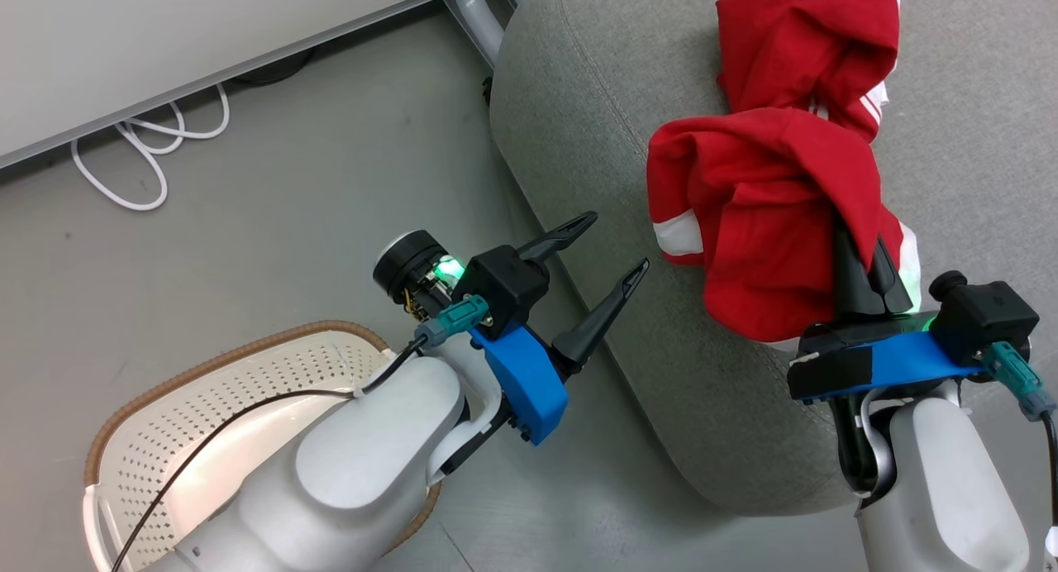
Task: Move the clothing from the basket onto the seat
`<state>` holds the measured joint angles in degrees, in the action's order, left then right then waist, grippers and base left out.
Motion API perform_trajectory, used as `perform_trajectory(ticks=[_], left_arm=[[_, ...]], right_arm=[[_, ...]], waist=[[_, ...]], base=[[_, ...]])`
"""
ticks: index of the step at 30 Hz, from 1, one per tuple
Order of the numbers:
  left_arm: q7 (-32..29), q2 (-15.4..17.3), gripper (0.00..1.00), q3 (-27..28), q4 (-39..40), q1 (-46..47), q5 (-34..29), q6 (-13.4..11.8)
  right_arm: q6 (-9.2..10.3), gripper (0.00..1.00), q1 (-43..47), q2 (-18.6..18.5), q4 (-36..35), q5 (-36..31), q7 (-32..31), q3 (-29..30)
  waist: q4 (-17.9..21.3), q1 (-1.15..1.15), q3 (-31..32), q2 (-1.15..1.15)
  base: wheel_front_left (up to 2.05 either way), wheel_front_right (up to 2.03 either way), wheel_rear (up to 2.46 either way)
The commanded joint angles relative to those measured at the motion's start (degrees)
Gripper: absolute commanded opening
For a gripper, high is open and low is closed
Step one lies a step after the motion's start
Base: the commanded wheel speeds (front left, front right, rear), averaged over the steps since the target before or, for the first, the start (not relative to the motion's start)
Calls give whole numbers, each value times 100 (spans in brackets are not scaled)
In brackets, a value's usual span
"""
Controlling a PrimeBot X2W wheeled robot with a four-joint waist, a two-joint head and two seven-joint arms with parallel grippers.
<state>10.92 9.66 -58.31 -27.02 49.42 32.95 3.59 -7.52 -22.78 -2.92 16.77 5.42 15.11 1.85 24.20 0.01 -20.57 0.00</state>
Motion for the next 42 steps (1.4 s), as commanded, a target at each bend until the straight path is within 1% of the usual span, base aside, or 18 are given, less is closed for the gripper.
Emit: perform_trajectory(ticks=[1, 12, 18, 22, 27, 32, 34, 39, 42], left_arm=[[-11, 26, 100, -25, 24, 33, -22, -34], [12, 76, 100, -12, 74, 106, 13, -66], [-50, 184, 100, 19, 156, 229, -9, -117], [-117, 242, 100, -1, 244, 350, -64, -142], [-217, 360, 100, 0, 383, 555, -145, -160], [-353, 511, 100, 16, 591, 771, -243, -202], [-412, 559, 100, 20, 688, 882, -289, -221], [-500, 704, 100, 61, 937, 1088, -366, -272], [-524, 787, 100, 76, 1088, 1186, -424, -296]], right_arm=[[6, 0, 63, 7, -24, 58, 6, -8], [6, 0, -250, 7, -133, -48, 6, 61], [6, 0, -869, 6, -345, -273, 7, -75], [6, 0, -1449, -90, -567, -396, 6, 96], [6, 0, -2197, -409, -889, -431, 5, 659], [6, 0, -2900, -678, -982, -278, 5, 1690], [6, 0, -3117, -845, -974, -263, 5, 2042], [6, 0, -3461, -1359, -692, -228, 5, 2772], [6, 0, -3514, -1647, -355, -292, 5, 2982]], waist=[[22, -1, -21, 0], [-36, -1, -138, 0], [-1, -1, -435, 0], [-41, -1, -759, 0], [-146, -1, -1271, 0], [-241, -1, -1844, 0], [-310, -1, -2074, 0], [-456, -1, -2558, 0], [-531, -1, -2784, 0]], base=[[0, 0, 0], [0, 0, 0], [0, 0, 0], [0, 0, 0], [0, 0, 0], [0, 0, 0], [0, 0, 0], [0, 0, 0], [0, 0, 0]])
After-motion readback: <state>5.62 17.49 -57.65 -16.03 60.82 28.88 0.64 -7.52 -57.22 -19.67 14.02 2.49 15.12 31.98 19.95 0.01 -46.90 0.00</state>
